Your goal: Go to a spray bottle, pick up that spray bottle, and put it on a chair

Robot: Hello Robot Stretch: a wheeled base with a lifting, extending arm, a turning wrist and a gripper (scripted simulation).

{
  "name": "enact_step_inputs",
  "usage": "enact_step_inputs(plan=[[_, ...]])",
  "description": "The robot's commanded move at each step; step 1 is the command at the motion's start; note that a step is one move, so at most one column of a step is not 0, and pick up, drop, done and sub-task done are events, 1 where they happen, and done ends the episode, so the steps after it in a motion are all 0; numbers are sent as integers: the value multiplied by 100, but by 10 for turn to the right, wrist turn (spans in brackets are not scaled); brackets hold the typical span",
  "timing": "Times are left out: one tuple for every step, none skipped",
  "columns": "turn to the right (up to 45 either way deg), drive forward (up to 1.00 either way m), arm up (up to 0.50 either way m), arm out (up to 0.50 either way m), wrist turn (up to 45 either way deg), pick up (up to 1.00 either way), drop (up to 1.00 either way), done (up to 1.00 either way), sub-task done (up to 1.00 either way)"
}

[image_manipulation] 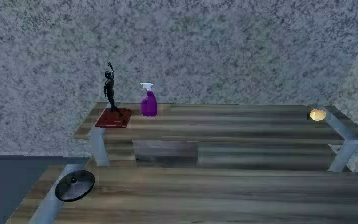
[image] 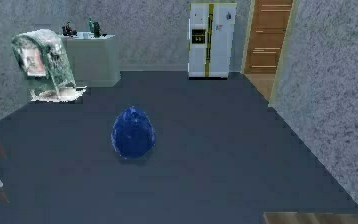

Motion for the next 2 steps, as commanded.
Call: enact_step_inputs(plan=[[90, 0, 0, 0, 0, 0, 0, 0, 0], [0, 75, 0, 0, 0, 0, 0, 0, 0]])
